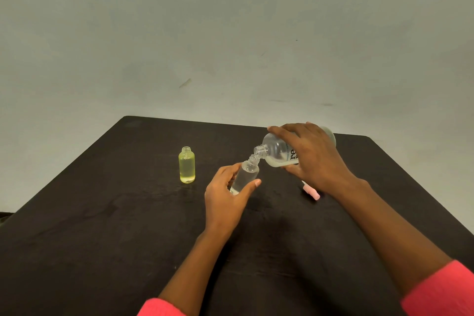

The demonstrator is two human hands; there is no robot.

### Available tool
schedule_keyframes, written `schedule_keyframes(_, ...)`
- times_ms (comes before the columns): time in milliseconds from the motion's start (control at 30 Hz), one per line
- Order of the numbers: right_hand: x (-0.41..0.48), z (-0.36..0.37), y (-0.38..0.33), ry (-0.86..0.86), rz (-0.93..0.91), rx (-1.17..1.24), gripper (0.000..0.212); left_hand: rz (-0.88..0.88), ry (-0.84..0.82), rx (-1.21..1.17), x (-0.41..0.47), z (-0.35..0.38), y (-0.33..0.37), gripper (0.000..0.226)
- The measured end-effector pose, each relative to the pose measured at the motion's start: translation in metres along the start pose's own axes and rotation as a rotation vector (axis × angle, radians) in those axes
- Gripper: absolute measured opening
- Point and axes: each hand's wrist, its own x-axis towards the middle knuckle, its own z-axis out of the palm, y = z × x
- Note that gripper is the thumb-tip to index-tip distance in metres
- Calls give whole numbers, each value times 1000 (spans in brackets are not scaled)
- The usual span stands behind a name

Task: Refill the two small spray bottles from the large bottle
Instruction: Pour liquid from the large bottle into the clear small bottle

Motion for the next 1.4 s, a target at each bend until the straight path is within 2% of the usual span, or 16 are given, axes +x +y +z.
schedule_keyframes(1033, 0, 2, 0, -31, 15, 11, 81, -13, 12, 32, 0, 0, 1, 38)
schedule_keyframes(1400, -11, 19, -15, -120, 310, 479, 84, -36, 28, 27, 2, 0, -2, 42)
